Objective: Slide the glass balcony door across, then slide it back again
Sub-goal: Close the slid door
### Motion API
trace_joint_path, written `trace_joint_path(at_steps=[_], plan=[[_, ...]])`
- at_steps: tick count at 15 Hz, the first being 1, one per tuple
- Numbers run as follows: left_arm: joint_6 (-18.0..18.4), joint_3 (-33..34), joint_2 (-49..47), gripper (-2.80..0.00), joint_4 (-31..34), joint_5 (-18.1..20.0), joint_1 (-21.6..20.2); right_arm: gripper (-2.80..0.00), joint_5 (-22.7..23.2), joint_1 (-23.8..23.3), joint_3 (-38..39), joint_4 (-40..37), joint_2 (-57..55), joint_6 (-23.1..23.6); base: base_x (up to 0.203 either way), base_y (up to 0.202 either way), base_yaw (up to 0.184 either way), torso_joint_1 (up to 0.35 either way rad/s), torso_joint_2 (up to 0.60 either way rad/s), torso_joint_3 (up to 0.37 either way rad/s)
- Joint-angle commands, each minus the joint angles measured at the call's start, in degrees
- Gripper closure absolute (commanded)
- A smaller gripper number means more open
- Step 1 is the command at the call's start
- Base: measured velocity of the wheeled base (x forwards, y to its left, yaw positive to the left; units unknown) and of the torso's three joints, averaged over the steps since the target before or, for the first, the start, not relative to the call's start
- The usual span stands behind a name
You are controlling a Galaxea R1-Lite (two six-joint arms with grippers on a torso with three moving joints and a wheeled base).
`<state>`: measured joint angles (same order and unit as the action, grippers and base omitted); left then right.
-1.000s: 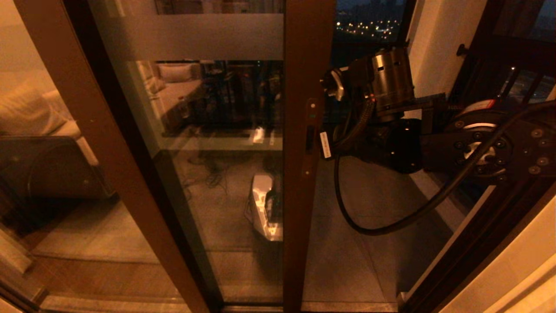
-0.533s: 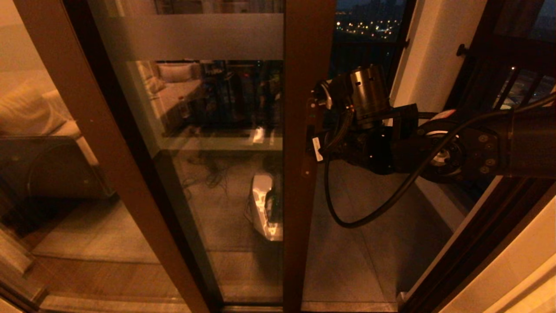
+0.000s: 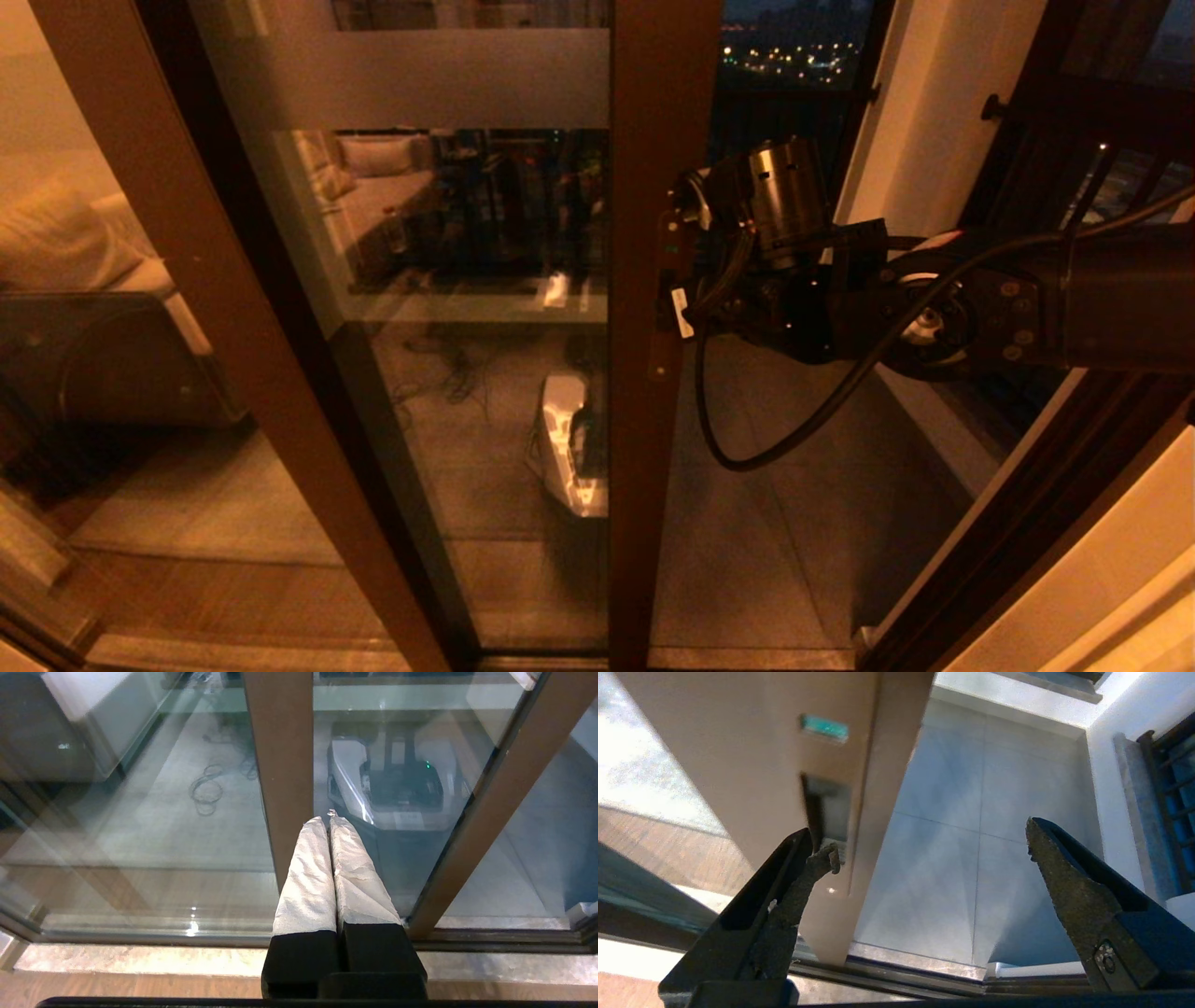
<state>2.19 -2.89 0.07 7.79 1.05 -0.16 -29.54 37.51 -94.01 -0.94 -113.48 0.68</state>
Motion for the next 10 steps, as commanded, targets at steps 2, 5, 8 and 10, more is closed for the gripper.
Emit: trace_joint_path(at_steps=[2, 5, 8, 10], plan=[[0.00, -0.01, -0.07, 0.00, 0.03, 0.01, -0.02, -2.80, -0.17, -0.41, -0.64, -0.03, -0.86, 0.11, 0.000, 0.000, 0.000, 0.000, 0.00, 0.000], [0.00, -0.01, -0.07, 0.00, 0.03, 0.01, -0.02, -2.80, -0.17, -1.19, -0.64, -0.03, -1.13, 0.11, 0.000, 0.000, 0.000, 0.000, 0.00, 0.000], [0.00, -0.01, -0.07, 0.00, 0.03, 0.01, -0.02, -2.80, -0.17, -1.75, -0.64, -0.03, -1.12, 0.20, 0.000, 0.000, 0.000, 0.000, 0.00, 0.000], [0.00, -0.01, -0.07, 0.00, 0.03, 0.01, -0.02, -2.80, -0.17, -2.18, -0.64, -0.03, -0.77, 0.28, 0.000, 0.000, 0.000, 0.000, 0.00, 0.000]])
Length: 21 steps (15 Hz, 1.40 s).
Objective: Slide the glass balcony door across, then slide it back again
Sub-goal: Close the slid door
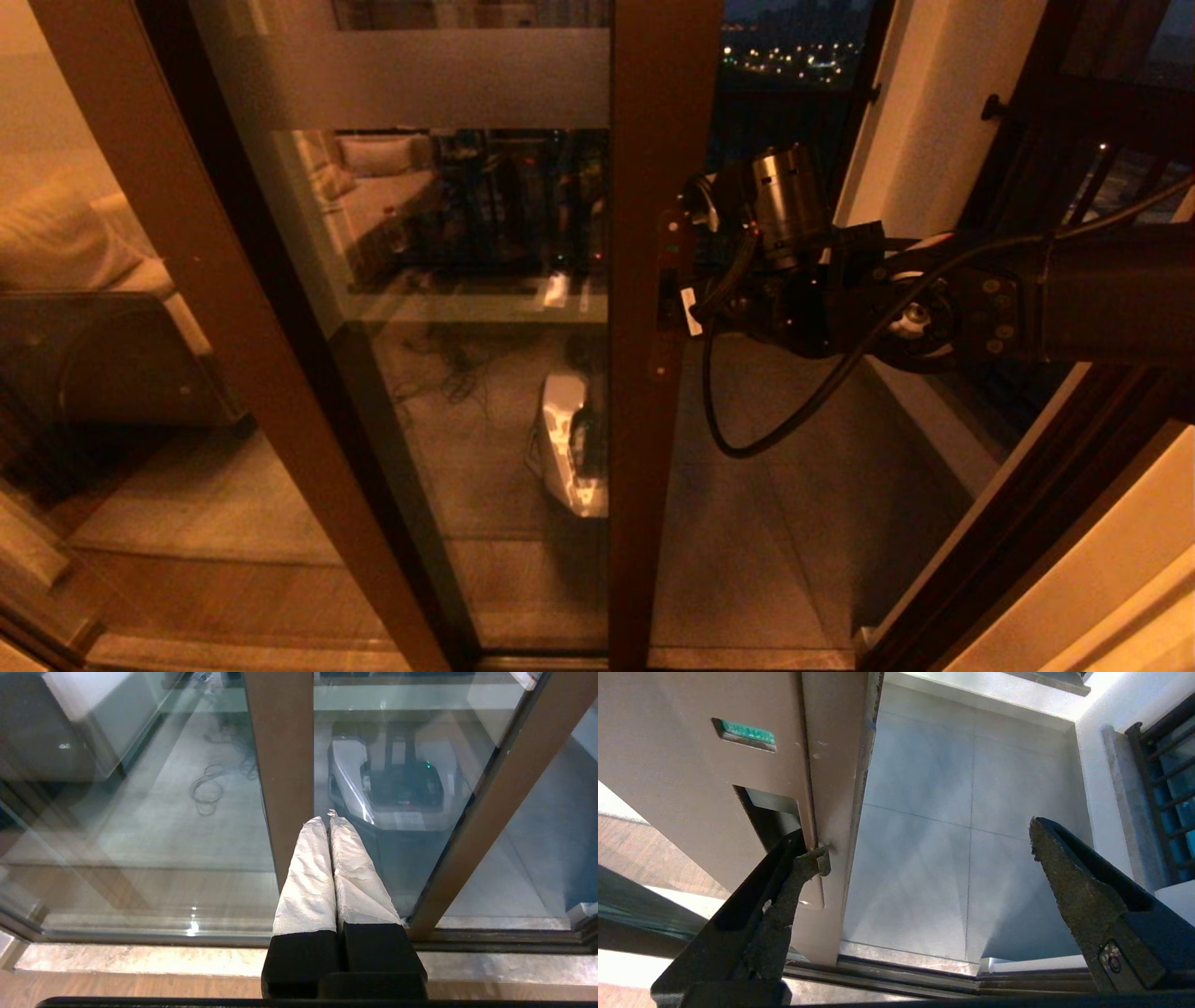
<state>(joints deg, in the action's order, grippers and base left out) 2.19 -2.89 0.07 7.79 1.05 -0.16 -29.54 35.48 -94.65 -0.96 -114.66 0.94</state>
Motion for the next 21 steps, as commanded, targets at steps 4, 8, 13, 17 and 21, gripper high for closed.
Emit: trace_joint_path(at_steps=[4, 8, 13, 17, 21], plan=[[0.00, -0.01, -0.07, 0.00, 0.04, 0.01, -0.02, -2.80, -0.17, -1.20, -0.01, 0.00, 0.41, 0.64, 0.000, 0.000, 0.000, 0.000, 0.00, 0.000], [0.00, -0.01, -0.07, 0.00, 0.04, 0.01, -0.02, -2.80, -0.17, -2.35, 0.23, 0.00, 0.58, 0.91, 0.000, 0.000, 0.000, 0.000, 0.00, 0.000], [0.00, -0.01, -0.07, 0.00, 0.04, 0.01, -0.02, -2.80, -0.17, -3.29, 0.34, 0.00, 0.58, 1.51, 0.000, 0.000, 0.000, 0.000, 0.00, 0.000], [0.00, -0.01, -0.07, 0.00, 0.04, 0.01, -0.02, -2.80, -0.14, -4.91, 0.43, 0.00, 0.46, 1.98, 0.000, 0.000, 0.000, 0.000, 0.00, 0.000], [0.00, -0.01, -0.07, 0.00, 0.04, 0.01, -0.02, -2.80, -0.16, -5.60, 0.52, 0.00, 0.49, 2.23, 0.000, 0.000, 0.000, 0.000, 0.00, 0.000]])
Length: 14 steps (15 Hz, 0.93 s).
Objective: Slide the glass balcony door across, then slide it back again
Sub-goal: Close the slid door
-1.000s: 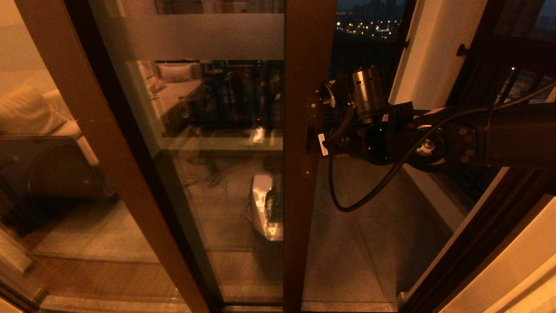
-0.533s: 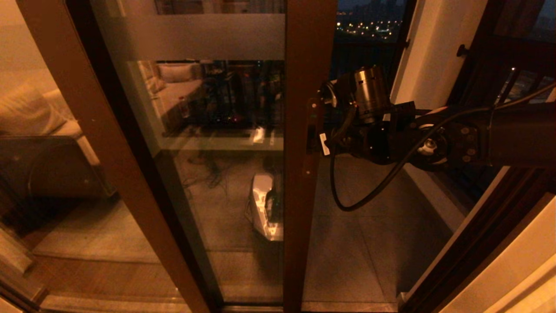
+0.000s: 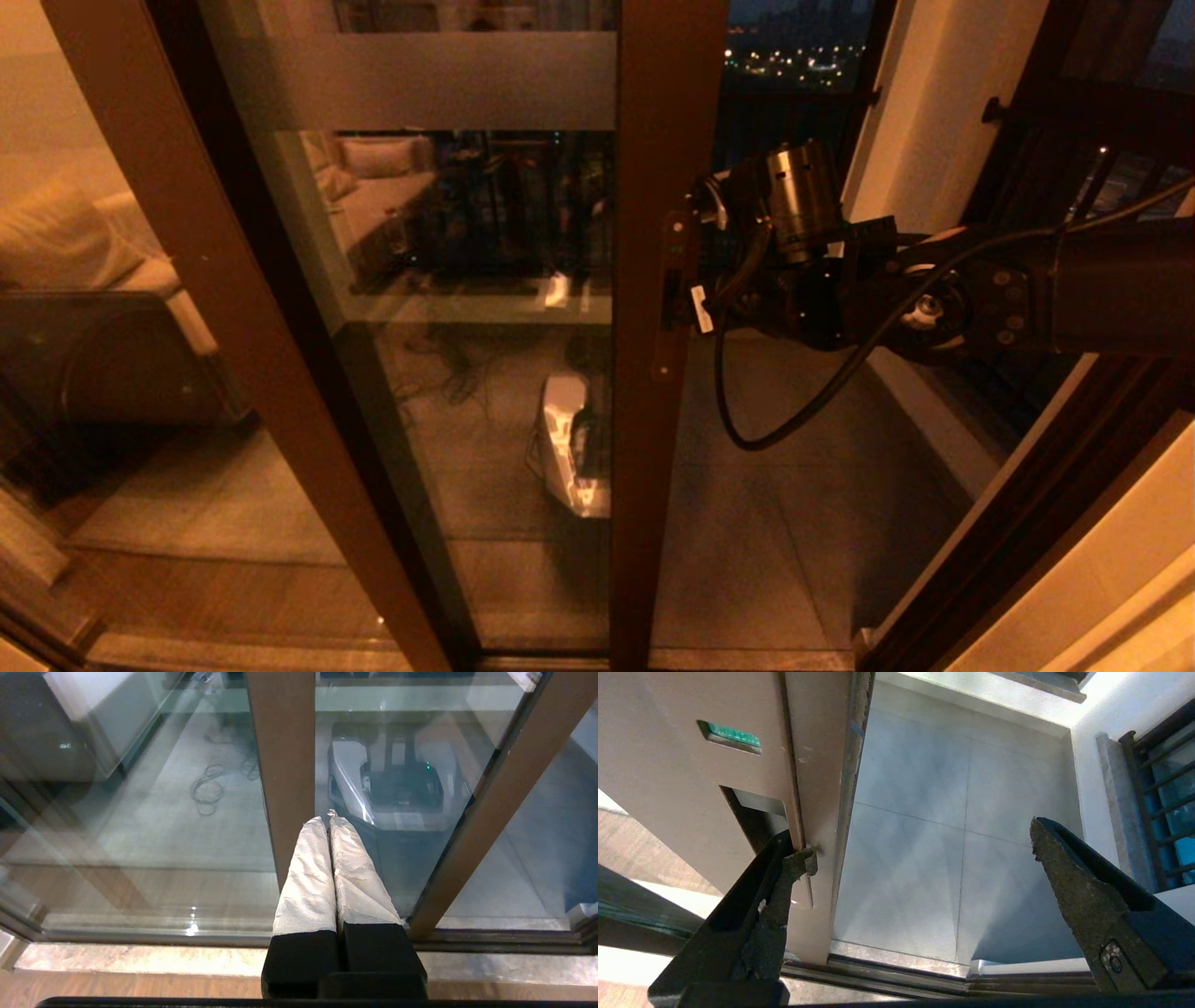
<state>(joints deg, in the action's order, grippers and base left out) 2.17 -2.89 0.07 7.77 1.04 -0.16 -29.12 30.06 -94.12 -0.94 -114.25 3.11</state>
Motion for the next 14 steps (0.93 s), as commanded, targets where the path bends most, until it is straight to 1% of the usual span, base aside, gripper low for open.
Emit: trace_joint_path(at_steps=[1, 5, 7, 10, 14], plan=[[0.03, -0.01, -0.07, 0.00, 0.06, 0.02, -0.02, -2.80, -0.56, -0.18, -0.01, -0.03, 0.08, 0.06, 0.000, 0.000, 0.000, 0.000, 0.00, 0.000], [0.03, -0.01, -0.07, 0.00, 0.06, 0.02, -0.02, -2.80, -0.58, -0.23, 0.83, -0.03, 0.40, 0.06, 0.000, 0.000, 0.000, 0.000, 0.00, 0.000], [0.03, -0.01, -0.07, 0.00, 0.06, 0.02, -0.02, -2.80, -0.58, -0.18, 2.89, 0.17, 1.81, -0.02, 0.000, 0.000, 0.000, 0.000, 0.00, 0.000], [0.03, -0.01, -0.07, 0.00, 0.06, 0.02, -0.02, -2.80, -0.58, -0.08, 7.30, 3.55, 4.08, 0.05, 0.000, 0.000, 0.000, 0.000, 0.00, 0.000], [0.03, -0.01, -0.07, 0.00, 0.06, 0.02, -0.02, -2.80, -0.58, -1.31, 9.41, 5.07, 4.39, 0.06, 0.000, 0.000, 0.000, 0.000, 0.00, 0.000]])
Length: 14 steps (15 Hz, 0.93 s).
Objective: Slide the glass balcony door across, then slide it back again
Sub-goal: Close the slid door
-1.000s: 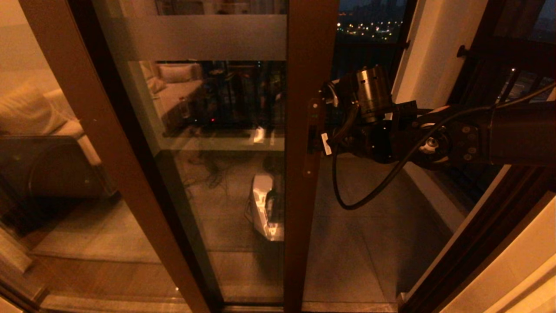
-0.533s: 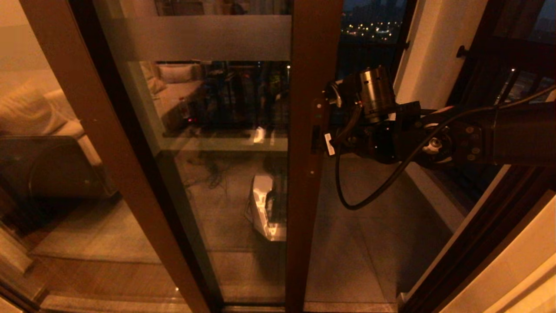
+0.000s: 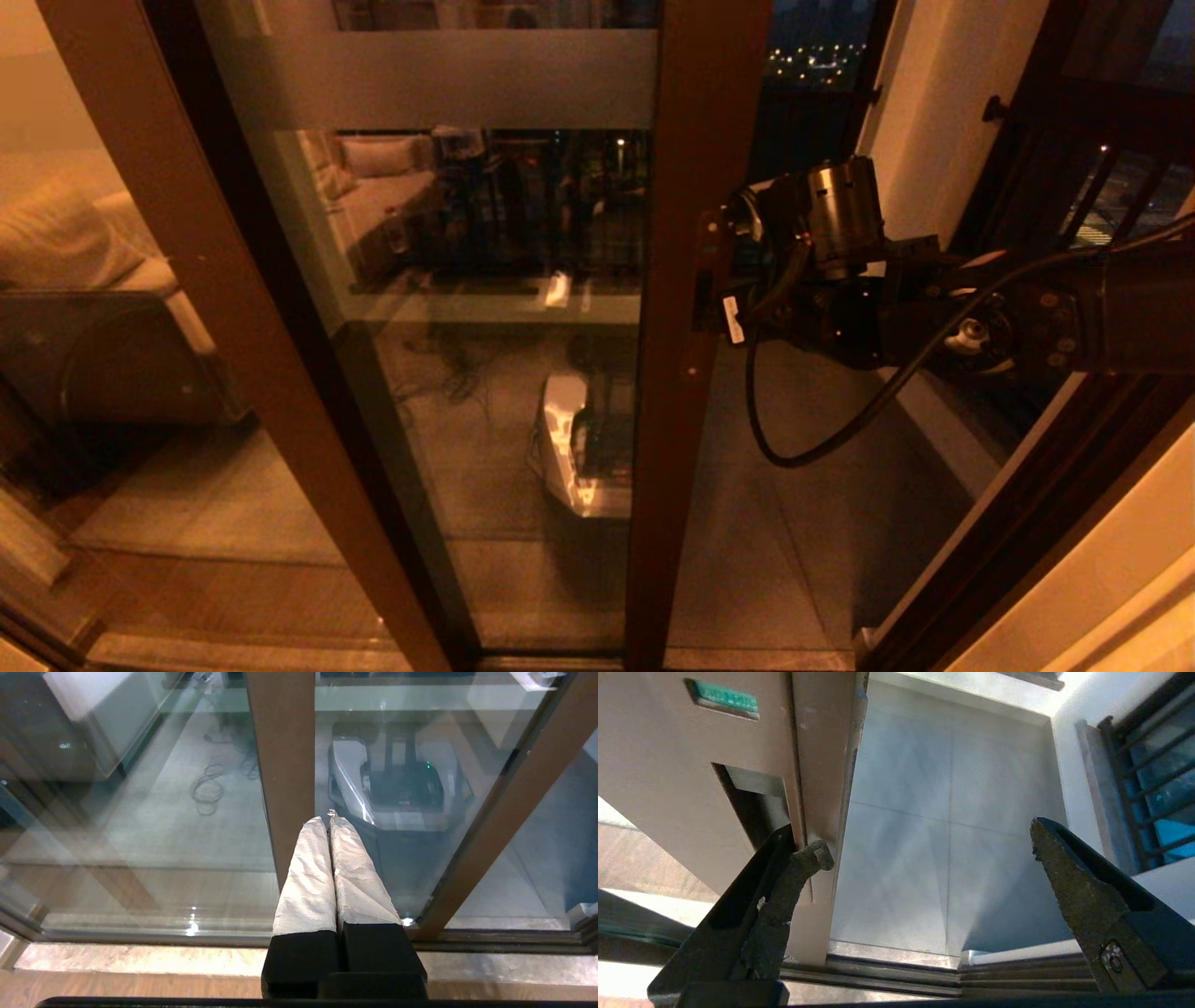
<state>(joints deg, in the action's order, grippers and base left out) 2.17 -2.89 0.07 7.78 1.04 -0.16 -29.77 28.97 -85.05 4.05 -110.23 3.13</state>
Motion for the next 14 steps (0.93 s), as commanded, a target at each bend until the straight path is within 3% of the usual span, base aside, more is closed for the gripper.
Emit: trace_joint_path(at_steps=[1, 14], plan=[[0.03, -0.01, -0.07, 0.00, 0.04, 0.01, -0.02, -2.80, 0.06, -0.65, 0.50, 0.08, 0.36, 0.03, 0.000, 0.000, 0.000, 0.000, 0.00, 0.000], [0.03, -0.01, -0.07, 0.00, 0.04, 0.01, -0.02, -2.80, 0.06, -2.23, 5.69, 2.19, 3.44, 0.38, 0.000, 0.000, 0.000, 0.000, 0.00, 0.000]])
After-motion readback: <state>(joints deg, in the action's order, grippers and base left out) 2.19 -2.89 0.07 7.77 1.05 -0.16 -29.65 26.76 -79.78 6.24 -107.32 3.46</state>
